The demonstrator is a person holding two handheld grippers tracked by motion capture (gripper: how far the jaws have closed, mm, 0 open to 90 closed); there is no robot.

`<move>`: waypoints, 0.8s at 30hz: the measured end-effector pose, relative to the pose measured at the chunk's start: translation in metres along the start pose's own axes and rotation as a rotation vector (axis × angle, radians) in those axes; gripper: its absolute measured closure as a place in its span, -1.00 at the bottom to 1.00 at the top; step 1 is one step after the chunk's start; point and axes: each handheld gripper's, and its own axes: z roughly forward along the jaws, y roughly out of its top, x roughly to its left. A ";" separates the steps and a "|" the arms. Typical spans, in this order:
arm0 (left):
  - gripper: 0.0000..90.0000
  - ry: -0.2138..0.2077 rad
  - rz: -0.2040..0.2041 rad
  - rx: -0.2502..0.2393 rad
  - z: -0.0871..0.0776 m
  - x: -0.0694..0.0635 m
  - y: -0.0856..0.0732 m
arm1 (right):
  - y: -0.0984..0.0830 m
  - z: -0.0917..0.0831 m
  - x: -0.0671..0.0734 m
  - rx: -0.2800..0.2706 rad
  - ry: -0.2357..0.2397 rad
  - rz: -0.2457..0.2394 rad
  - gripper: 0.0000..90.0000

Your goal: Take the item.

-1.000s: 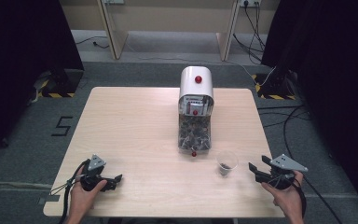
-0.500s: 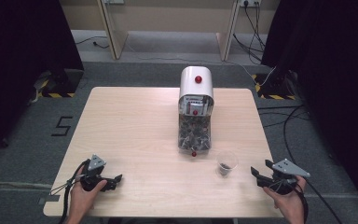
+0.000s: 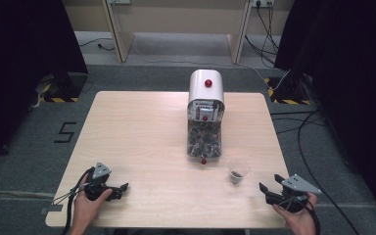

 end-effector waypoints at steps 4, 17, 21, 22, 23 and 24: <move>-1.00 0.001 0.001 0.000 0.000 0.000 0.000 | -0.005 -0.002 0.002 0.001 0.001 0.005 -0.29; -1.00 0.001 0.001 0.000 0.000 0.000 0.000 | -0.019 -0.004 0.011 0.016 0.008 0.001 -0.29; -1.00 0.001 0.001 0.000 0.000 0.000 0.000 | -0.024 -0.004 0.013 0.021 0.014 0.002 -0.29; -1.00 0.001 0.000 -0.001 0.000 0.000 0.000 | -0.024 -0.004 0.014 0.020 0.014 0.000 -0.29; -1.00 0.000 0.000 0.000 0.000 0.000 0.000 | -0.026 -0.005 0.014 0.020 0.012 0.003 -0.29; -1.00 0.000 0.000 0.000 0.000 0.000 0.000 | -0.026 -0.005 0.014 0.020 0.012 0.003 -0.29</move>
